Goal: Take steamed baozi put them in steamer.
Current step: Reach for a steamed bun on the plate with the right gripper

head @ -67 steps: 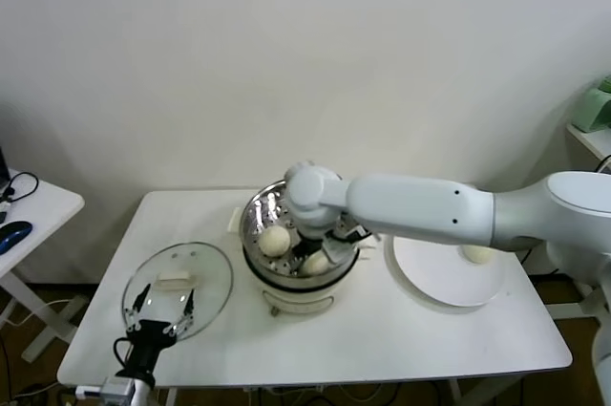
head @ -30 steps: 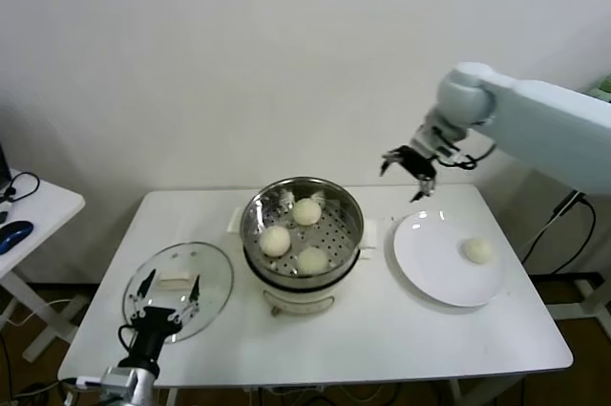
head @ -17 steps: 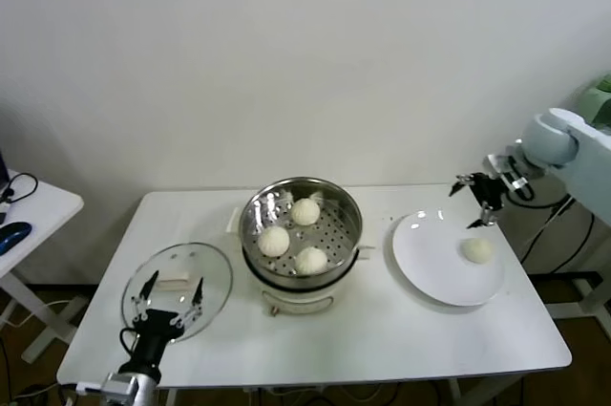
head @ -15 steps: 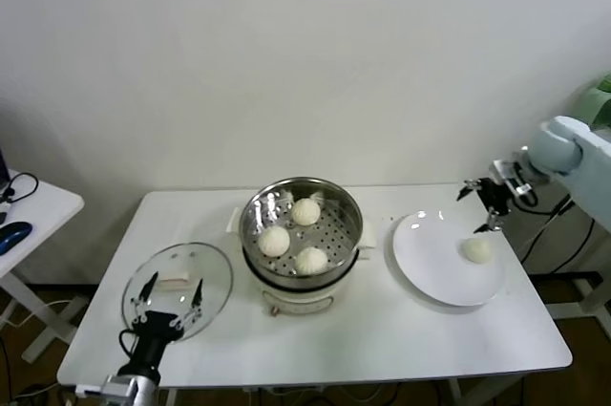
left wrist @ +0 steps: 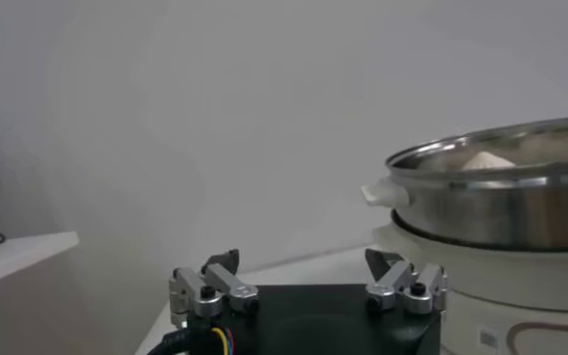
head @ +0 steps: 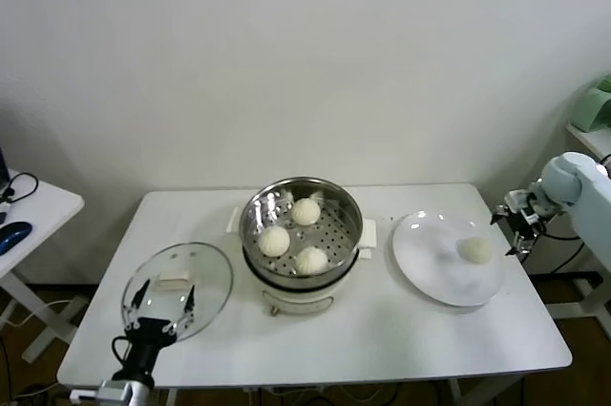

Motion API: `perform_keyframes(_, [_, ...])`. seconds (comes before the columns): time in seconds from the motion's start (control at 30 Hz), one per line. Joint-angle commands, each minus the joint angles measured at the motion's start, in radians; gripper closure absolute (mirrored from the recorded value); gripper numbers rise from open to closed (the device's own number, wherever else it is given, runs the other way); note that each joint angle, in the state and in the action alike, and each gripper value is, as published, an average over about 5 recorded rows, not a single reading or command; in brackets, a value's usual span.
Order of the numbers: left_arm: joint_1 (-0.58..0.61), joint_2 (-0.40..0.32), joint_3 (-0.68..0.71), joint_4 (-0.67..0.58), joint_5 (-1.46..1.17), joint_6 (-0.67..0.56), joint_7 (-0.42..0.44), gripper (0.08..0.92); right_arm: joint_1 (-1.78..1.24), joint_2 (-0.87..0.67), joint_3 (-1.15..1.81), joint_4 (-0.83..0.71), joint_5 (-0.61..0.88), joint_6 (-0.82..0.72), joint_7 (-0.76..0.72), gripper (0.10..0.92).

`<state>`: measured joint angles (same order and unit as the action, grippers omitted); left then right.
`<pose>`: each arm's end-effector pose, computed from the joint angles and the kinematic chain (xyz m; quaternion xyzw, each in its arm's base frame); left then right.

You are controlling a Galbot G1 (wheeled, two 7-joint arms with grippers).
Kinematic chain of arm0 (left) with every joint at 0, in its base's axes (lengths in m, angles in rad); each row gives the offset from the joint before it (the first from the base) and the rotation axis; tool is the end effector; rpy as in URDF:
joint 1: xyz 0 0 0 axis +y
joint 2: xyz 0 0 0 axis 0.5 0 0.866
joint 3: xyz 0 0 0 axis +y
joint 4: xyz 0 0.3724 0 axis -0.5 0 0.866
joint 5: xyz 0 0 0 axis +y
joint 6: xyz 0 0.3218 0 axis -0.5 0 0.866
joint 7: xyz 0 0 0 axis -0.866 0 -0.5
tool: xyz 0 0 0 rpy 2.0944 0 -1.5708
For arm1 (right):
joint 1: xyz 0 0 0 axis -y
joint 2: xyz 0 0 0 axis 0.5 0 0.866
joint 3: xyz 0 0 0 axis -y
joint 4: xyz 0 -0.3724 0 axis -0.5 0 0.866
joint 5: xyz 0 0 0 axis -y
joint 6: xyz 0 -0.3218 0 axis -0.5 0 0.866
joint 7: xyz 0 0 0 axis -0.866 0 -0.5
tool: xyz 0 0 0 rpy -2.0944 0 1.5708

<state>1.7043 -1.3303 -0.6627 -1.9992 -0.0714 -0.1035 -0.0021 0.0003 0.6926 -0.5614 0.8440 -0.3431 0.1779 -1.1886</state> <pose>0.0938 0.0963 -0.3530 -0.0033 -0.9933 -0.1028 0.0533 0.5221 -0.3154 -0.1716 0.4644 -0.5221 0.5766 0.4234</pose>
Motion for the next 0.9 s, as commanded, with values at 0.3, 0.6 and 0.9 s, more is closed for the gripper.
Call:
perform_keyframes(0.3, [-0.005,0.002,-0.013,0.026,-0.002,0.000,-0.001,0.177,-0.069,0.210,0.132,-0.285,-0.158,0.044,0.016,0.203])
perform_keyframes(0.6, [-0.013,0.005,-0.010,0.039,-0.001,-0.002,0.000,0.177,-0.051,0.246,0.182,-0.337,-0.194,0.056,0.026,0.203])
perform_keyframes(0.9, [-0.020,0.003,-0.005,0.048,0.003,-0.003,0.000,0.177,-0.044,0.263,0.207,-0.366,-0.235,0.065,0.027,0.203])
